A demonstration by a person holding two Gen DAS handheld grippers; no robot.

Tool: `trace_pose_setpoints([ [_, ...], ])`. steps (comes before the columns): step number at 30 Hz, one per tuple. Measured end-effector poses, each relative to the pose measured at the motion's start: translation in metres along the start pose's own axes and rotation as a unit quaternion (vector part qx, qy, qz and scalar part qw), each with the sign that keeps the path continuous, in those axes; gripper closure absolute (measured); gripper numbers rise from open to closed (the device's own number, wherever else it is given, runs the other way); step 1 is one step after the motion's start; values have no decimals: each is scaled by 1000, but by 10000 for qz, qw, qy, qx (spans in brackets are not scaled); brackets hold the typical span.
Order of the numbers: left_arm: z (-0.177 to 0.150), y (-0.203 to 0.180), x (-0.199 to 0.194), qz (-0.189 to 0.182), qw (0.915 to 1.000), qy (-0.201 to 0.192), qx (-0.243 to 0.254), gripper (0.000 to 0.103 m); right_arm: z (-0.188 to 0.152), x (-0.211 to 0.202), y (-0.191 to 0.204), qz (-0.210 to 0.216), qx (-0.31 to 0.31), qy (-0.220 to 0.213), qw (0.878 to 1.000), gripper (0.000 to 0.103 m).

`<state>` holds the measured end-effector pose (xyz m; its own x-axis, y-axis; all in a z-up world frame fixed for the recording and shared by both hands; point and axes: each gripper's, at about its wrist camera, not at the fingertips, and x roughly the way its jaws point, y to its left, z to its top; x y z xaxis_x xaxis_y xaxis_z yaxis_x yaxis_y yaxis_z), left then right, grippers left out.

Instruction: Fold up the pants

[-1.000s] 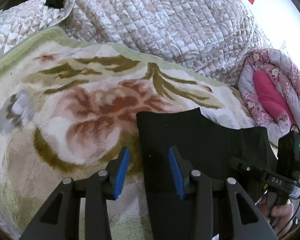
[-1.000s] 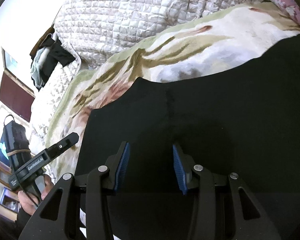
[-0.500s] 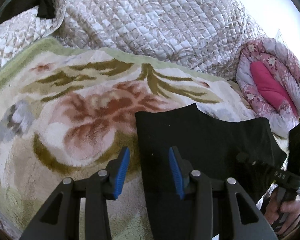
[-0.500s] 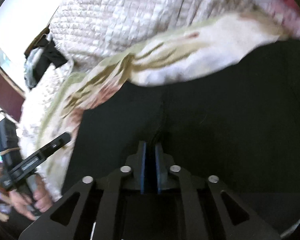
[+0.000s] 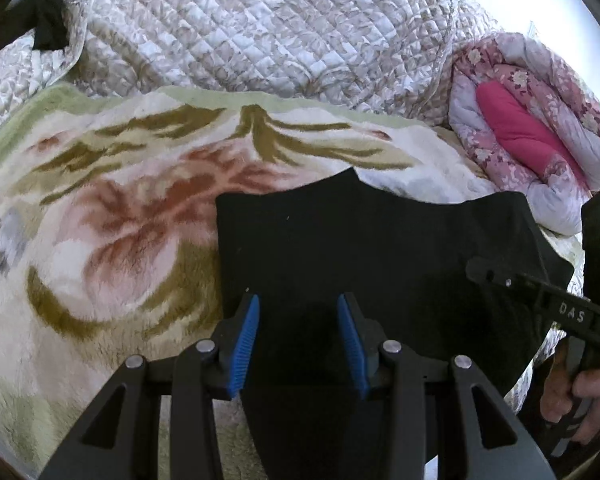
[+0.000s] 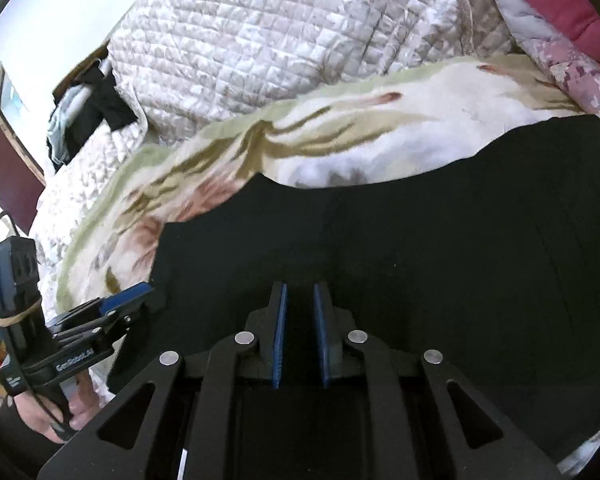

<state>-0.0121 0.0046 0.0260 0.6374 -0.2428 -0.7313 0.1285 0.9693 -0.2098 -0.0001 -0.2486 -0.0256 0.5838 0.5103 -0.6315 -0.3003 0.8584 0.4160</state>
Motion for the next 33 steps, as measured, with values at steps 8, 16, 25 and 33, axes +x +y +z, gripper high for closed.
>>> trace_pose_setpoints([
  [8, -6, -13, -6, 239, 9993, -130, 259, 58, -2, -7, 12, -661, -538, -143, 9963, 83],
  [16, -22, -45, -1, 24, 9978, 10, 670, 58, -26, 0, 27, -861, -1454, 125, 9855, 75],
  [25, -21, -41, -6, 85, 9977, -37, 678, 58, 1, -62, -73, -1726, 889, -975, 9761, 54],
  [33, -17, -36, -8, 207, 9980, -135, 583, 58, -6, -122, -119, -2320, 1873, -1773, 9379, 54],
])
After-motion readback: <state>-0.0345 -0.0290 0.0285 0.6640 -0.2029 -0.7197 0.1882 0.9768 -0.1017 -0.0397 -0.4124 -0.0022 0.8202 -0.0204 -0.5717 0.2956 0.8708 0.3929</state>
